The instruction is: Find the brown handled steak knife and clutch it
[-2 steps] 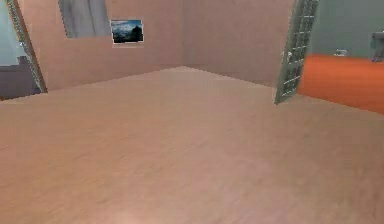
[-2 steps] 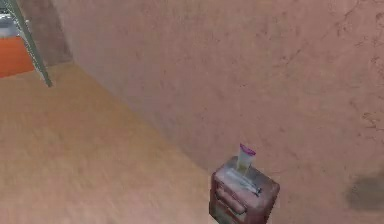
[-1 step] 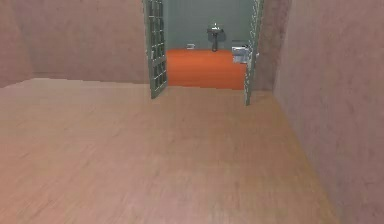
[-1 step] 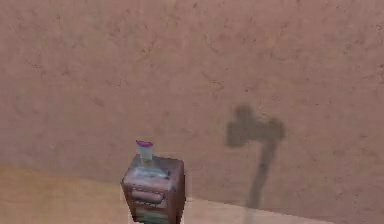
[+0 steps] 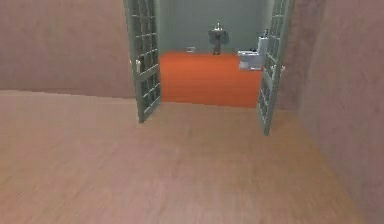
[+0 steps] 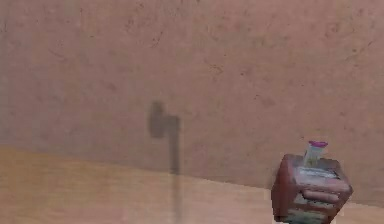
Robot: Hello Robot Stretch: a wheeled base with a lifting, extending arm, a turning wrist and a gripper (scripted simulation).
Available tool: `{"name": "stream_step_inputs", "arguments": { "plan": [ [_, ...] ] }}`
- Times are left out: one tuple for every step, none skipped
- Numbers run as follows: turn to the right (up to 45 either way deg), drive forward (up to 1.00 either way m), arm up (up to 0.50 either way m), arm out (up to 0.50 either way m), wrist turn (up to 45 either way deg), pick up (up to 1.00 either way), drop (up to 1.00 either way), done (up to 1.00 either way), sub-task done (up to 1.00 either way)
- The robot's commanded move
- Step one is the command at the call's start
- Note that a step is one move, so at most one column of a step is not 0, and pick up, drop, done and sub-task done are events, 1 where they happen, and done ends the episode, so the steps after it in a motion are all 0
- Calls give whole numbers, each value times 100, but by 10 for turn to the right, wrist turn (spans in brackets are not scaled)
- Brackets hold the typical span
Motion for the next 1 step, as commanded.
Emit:
{"name": "stream_step_inputs", "arguments": {
  "plan": [
    [0, 100, 0, 0, 0, 0, 0, 0, 0]
  ]
}}
